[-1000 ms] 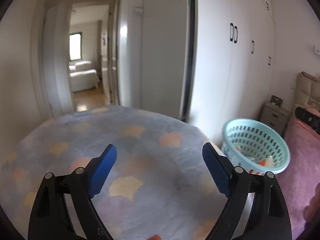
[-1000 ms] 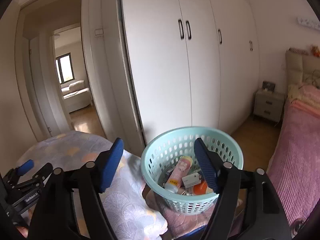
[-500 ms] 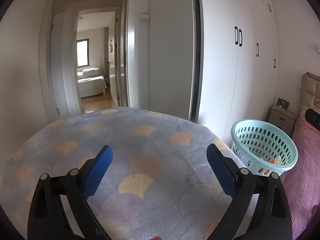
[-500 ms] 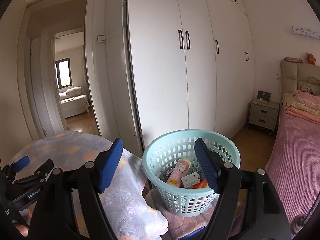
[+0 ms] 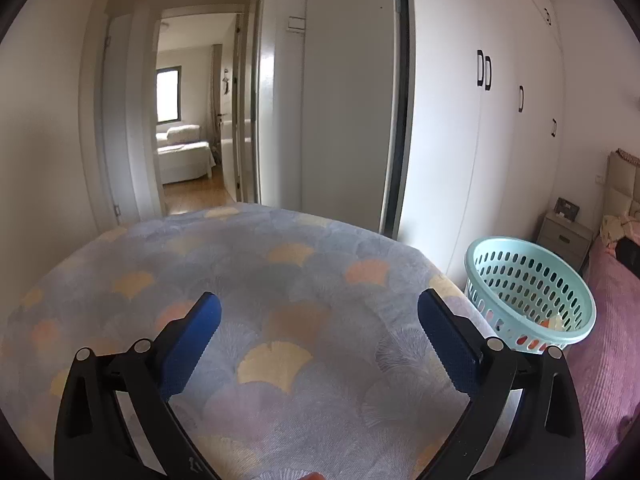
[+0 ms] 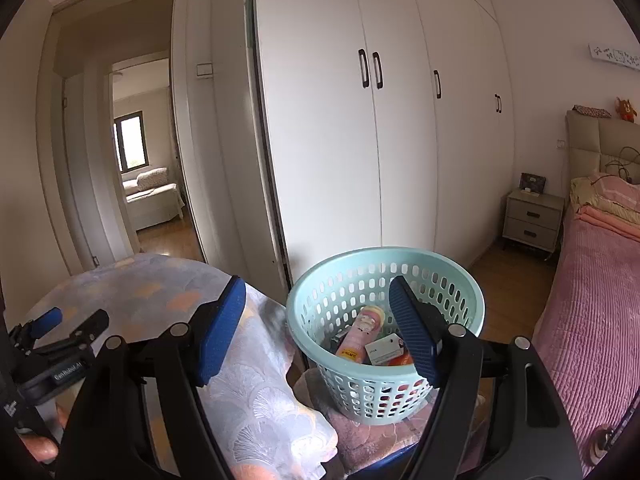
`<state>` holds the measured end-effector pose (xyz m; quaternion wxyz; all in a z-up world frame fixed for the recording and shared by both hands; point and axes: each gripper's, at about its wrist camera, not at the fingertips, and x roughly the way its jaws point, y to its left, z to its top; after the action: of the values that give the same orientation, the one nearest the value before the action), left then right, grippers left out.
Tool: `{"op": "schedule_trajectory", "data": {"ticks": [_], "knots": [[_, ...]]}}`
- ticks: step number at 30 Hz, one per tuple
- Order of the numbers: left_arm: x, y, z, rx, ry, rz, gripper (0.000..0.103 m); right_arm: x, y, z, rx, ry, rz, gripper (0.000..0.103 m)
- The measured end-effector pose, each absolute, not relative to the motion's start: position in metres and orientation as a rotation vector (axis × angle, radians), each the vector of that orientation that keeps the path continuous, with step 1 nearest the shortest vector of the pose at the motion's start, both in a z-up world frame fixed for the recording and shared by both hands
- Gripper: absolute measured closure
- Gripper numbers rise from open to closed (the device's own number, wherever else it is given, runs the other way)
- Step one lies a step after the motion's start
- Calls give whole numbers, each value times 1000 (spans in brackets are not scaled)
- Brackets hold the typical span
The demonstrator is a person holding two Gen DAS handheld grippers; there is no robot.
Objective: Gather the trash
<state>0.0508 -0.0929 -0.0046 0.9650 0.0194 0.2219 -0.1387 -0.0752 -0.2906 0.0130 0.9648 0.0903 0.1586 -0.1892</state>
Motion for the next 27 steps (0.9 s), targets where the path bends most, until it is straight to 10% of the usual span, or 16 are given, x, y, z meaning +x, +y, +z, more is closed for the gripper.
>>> {"op": "schedule_trajectory", "data": {"ticks": [27], "knots": [[51, -90, -5, 22, 455, -276, 7, -74, -294, 4, 185, 345, -411, 33]]}}
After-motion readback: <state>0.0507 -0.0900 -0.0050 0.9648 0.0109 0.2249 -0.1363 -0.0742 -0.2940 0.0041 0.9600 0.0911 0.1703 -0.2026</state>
